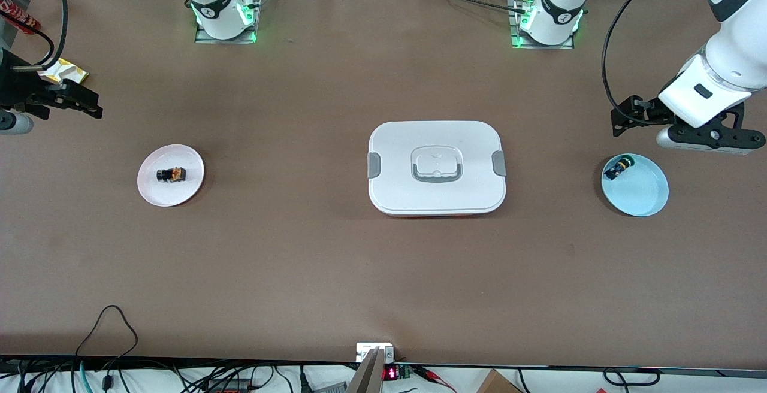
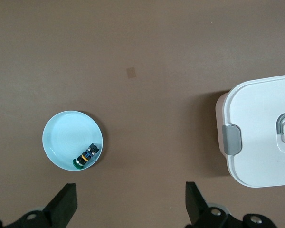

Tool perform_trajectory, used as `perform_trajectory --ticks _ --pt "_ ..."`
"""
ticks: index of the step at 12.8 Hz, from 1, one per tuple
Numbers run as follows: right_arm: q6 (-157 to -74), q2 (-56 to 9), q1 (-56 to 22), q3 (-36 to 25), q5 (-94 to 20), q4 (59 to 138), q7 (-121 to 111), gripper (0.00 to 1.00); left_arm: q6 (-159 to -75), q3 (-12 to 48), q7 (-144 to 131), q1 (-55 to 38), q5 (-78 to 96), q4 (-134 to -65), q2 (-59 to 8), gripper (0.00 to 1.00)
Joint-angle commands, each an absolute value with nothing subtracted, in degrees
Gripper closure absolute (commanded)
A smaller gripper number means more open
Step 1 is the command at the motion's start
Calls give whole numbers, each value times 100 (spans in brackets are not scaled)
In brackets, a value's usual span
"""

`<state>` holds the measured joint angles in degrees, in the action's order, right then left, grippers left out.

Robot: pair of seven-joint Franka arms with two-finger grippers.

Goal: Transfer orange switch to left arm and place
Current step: 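Move the right gripper over the orange switch on the white plate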

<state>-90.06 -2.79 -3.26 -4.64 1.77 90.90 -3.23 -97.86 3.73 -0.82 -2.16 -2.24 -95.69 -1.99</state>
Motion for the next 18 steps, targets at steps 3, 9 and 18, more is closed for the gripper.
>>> perform_trajectory --ticks 3,9,18 --pt "-8921 -299 -352 -483 211 8991 -272 0 -9659 360 -132 -255 -264 -9378 -281 0" --pt "-8956 -571 -343 -483 220 8991 -325 0 -9659 360 -132 -255 -264 -9378 -281 0" --pt "-8956 -782 -307 -510 36 9009 -229 0 -9659 360 -132 -255 -264 -9378 -290 0"
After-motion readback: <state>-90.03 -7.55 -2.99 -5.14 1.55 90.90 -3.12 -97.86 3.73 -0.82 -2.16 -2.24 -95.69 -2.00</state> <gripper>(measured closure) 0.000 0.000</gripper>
